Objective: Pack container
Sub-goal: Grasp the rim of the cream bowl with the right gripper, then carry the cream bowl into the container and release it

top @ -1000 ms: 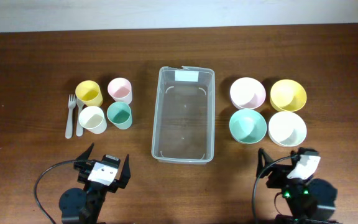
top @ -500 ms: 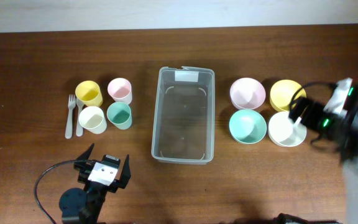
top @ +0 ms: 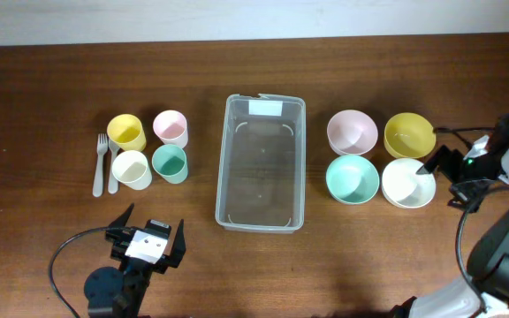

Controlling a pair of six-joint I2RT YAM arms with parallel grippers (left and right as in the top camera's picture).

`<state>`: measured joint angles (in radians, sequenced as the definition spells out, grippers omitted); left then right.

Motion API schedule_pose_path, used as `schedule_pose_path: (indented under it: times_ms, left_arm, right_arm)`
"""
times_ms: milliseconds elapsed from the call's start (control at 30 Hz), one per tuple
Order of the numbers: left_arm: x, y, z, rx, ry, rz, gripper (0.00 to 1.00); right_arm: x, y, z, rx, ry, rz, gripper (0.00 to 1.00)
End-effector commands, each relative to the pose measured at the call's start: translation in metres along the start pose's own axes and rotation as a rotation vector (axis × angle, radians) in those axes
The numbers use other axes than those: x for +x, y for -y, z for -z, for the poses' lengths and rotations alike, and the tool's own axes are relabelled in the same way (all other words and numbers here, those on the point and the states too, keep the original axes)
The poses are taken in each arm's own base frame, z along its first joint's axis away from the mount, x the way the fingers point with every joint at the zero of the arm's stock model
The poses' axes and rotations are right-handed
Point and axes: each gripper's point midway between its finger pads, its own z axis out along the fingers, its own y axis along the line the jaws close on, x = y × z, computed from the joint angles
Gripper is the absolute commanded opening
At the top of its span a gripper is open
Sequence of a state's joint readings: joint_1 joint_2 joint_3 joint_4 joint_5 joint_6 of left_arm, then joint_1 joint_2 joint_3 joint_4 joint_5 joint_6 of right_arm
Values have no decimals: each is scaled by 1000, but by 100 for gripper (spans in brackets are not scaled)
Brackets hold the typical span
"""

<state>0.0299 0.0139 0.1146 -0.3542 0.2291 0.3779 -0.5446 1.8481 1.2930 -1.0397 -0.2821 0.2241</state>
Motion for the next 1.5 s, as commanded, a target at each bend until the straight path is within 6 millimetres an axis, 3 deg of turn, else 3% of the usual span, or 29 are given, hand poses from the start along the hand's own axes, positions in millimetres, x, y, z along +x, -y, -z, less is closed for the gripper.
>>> schedule_pose_path:
  times_ms: [0,267,400,467,500,533,600,700,833,1033,1133,1167,1200,1300,1467]
  left_arm:
    - [0,3,0,12,9,8,100]
    - [0,3,0,12,9,8,100]
    - [0,3,0,12,9,8,100]
    - [0,3,0,12,9,8,100]
    - [0,3,0,12,9,8,100]
    - [0,3,0,12,9,8,100]
    - [0,3,0,12,9,8,100]
    - [0,3,0,12,9,8,100]
    - [0,3,0,12,9,8,100]
    - [0,3,0,12,9,8,100]
    - [0,3,0,12,9,8,100]
    - [0,3,0,12,9,8,100]
    - [0,3,0,12,9,8,100]
    - [0,3,0,12,9,8,100]
    - [0,3,0,12,9,8,100]
  right_arm:
    - [-5,5,-7,23,-5,7,86]
    - [0,13,-30,26,-6,-22,75]
    - [4,17,-42,25,-2,-21,64]
    - [5,19,-45,26,-3,-22,48]
    - [6,19,-45,26,-4,-22,32]
    - [5,18,-44,25,0,-21,24]
    - [3,17,-41,22,9,-20,6]
    - [0,13,-28,15,41,-10,4]
    - [-7,-3,12,-20,140,20,4]
    - [9,-66,103,-282,302,136,4]
    - [36,-108,142,-413,345,251,4]
    - [57,-133,155,-456,345,337,4]
    - [78,-157,159,-476,326,415,4]
    - [115,-201,152,-497,272,559,4]
    - [155,-265,120,-437,265,752,4]
